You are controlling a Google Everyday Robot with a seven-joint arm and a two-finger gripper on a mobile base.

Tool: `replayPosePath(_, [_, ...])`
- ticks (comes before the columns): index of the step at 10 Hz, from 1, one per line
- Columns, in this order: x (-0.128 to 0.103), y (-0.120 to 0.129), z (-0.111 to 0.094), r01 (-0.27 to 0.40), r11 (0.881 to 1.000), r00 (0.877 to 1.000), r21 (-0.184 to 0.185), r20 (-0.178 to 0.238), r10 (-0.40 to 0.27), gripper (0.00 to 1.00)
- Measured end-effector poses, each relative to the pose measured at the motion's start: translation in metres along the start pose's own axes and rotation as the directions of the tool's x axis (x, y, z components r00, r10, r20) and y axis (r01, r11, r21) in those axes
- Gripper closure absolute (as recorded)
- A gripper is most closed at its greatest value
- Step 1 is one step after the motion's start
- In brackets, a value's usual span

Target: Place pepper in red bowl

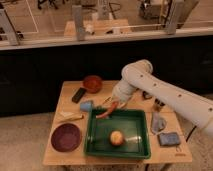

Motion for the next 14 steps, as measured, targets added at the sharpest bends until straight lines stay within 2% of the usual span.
replayPosePath(2, [0.031, -0.045, 0.017, -0.053, 0.998, 0.998, 0.023, -0.027, 0.054, 1.0])
replayPosePath(3, [0.047, -0.057, 0.022, -0.083, 0.996, 0.996, 0.042, -0.034, 0.085, 1.0])
replayPosePath(4, [0.066, -0.068, 0.028, -0.143, 0.986, 0.989, 0.083, -0.029, 0.146, 1.0])
replayPosePath(6, [0.092, -0.076, 0.033, -0.229, 0.964, 0.973, 0.136, -0.009, 0.232, 1.0])
replayPosePath(9, [0.095, -0.078, 0.033, -0.238, 0.961, 0.97, 0.143, -0.007, 0.242, 1.0])
replayPosePath(11, [0.094, -0.074, 0.038, -0.246, 0.961, 0.968, 0.129, -0.014, 0.25, 1.0])
replayPosePath(14, [0.11, -0.082, 0.049, -0.3, 0.944, 0.95, 0.139, -0.043, 0.309, 1.0])
